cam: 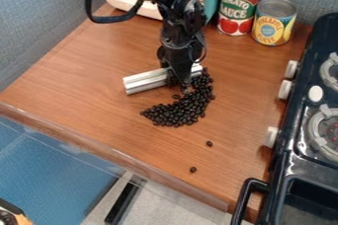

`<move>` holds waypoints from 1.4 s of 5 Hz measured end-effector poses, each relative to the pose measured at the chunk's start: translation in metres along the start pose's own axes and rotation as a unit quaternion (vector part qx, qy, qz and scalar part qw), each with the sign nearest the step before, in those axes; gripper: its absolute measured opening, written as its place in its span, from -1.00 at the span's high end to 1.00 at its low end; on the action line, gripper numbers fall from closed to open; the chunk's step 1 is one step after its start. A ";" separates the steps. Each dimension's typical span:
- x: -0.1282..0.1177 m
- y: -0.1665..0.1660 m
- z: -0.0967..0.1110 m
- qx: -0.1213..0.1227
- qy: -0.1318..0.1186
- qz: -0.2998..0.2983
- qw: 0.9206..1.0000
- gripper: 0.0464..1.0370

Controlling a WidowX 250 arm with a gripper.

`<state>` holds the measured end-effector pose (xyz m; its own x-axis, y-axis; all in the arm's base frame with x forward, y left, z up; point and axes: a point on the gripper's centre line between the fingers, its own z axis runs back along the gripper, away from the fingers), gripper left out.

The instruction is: Sweep into pile

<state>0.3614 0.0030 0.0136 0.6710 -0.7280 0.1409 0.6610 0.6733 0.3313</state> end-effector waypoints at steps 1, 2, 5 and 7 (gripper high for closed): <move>-0.001 -0.007 0.003 0.001 -0.003 -0.006 1.000 0.32; -0.003 -0.017 0.004 0.000 -0.008 -0.016 1.000 0.32; -0.005 -0.025 0.010 -0.005 -0.014 -0.002 1.000 0.32; -0.014 0.024 0.033 0.011 -0.018 0.116 0.993 0.32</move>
<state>0.3566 0.0252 0.0500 0.7912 -0.5584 0.2493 0.4829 0.8207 0.3054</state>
